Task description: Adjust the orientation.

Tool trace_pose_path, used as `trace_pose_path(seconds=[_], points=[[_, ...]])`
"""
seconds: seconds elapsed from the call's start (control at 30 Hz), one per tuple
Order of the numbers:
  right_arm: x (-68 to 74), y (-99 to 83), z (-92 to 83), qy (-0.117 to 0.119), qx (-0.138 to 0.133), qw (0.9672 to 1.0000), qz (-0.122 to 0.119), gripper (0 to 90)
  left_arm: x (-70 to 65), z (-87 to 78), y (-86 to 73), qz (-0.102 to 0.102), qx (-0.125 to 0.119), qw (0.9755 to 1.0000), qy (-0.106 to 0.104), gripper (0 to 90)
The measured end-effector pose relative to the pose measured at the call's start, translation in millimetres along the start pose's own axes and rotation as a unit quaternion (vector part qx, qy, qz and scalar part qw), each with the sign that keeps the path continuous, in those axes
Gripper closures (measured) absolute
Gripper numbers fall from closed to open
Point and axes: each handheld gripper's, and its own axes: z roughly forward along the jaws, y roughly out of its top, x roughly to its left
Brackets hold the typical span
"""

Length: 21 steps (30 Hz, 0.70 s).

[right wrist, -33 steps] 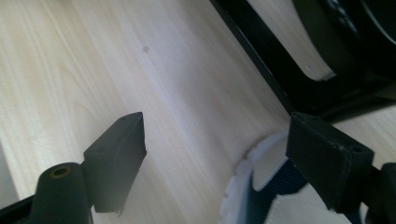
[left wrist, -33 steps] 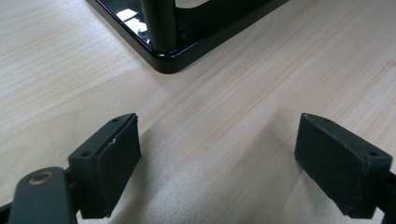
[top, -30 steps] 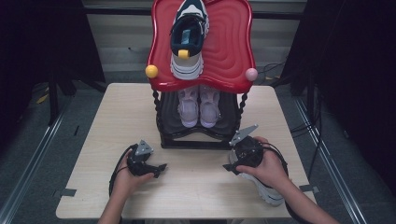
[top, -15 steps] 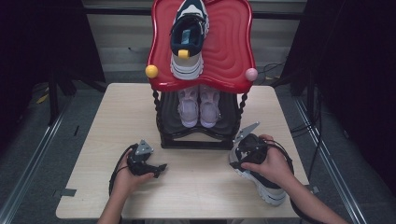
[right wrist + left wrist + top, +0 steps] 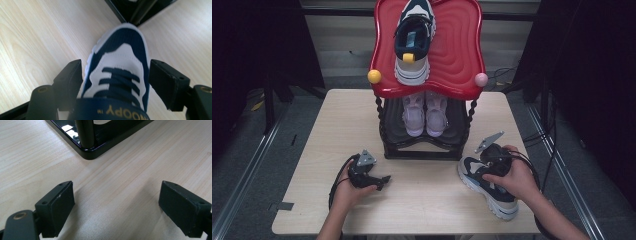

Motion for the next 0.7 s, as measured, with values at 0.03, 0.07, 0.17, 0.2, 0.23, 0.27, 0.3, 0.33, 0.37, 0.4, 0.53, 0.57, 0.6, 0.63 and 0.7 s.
trace_pose_path(seconds=[0.03, 0.07, 0.17, 0.2, 0.23, 0.27, 0.3, 0.33, 0.37, 0.4, 0.53, 0.57, 0.6, 0.63, 0.7], points=[[-1.3, -2.1, 0.8, 0.003, 0.005, 1.0000, 0.002, 26.2, 0.0, 0.0, 0.0, 0.000, 0.000, 1.0000, 0.000, 12.6], [-2.2, -4.4, 2.1, 0.002, 0.004, 1.0000, 0.006, 24.2, 0.0, 0.0, 0.0, 0.000, 0.000, 1.0000, 0.000, 12.6], [-4.5, -7.6, 5.0, 0.010, 0.002, 0.9997, 0.020, 22.7, 0.0, 0.0, 0.0, 0.000, 0.000, 1.0000, 0.000, 12.6], [-4.8, -7.8, 6.3, 0.012, 0.004, 0.9998, 0.018, 22.7, 0.0, 0.0, 0.0, 0.000, 0.000, 1.0000, 0.000, 12.5], [-4.8, -7.9, 7.6, 0.016, 0.007, 0.9996, 0.022, 22.6, 0.1, -0.1, 0.1, 0.002, 0.000, 1.0000, 0.001, 12.6], [-5.1, -8.0, 9.7, 0.015, 0.009, 0.9995, 0.026, 21.8, 0.0, 0.0, 0.0, 0.000, 0.000, 1.0000, 0.000, 12.6], [-5.5, -8.3, 12.2, 0.016, 0.012, 0.9995, 0.025, 21.2, 0.0, 0.0, 0.0, 0.000, 0.000, 1.0000, 0.000, 12.6], [-5.6, -8.8, 15.1, 0.017, 0.013, 0.9994, 0.028, 20.9, 0.0, 0.0, 0.0, 0.000, 0.000, 1.0000, 0.000, 12.5], [-5.6, -9.0, 17.7, 0.017, 0.019, 0.9992, 0.032, 20.6, -0.1, 0.0, 0.0, 0.000, 0.000, 1.0000, 0.000, 12.6], [-5.6, -8.4, 18.8, 0.013, 0.025, 0.9992, 0.029, 21.6, 0.0, 0.0, 0.0, 0.000, 0.000, 1.0000, 0.000, 12.6], [-3.6, -8.1, 17.2, 0.008, 0.023, 0.9991, 0.036, 34.4, 0.0, 0.0, 0.0, 0.000, 0.000, 1.0000, 0.000, 12.6], [-3.8, -8.3, 16.6, 0.009, 0.023, 0.9989, 0.040, 37.7, 0.0, 0.0, 0.1, 0.000, 0.000, 1.0000, 0.000, 12.6], [-4.6, -8.6, 16.2, 0.008, 0.021, 0.9990, 0.039, 40.5, -0.1, 0.0, 0.0, 0.000, 0.000, 1.0000, 0.000, 12.6], [-4.6, -9.0, 15.8, 0.007, 0.019, 0.9988, 0.044, 42.7, 0.0, 0.0, 0.0, 0.000, 0.000, 1.0000, 0.000, 12.6], [-5.6, -10.4, 14.8, 0.004, 0.016, 0.9988, 0.046, 47.6, 0.0, 0.0, 0.0, 0.000, 0.000, 1.0000, 0.000, 12.6]])
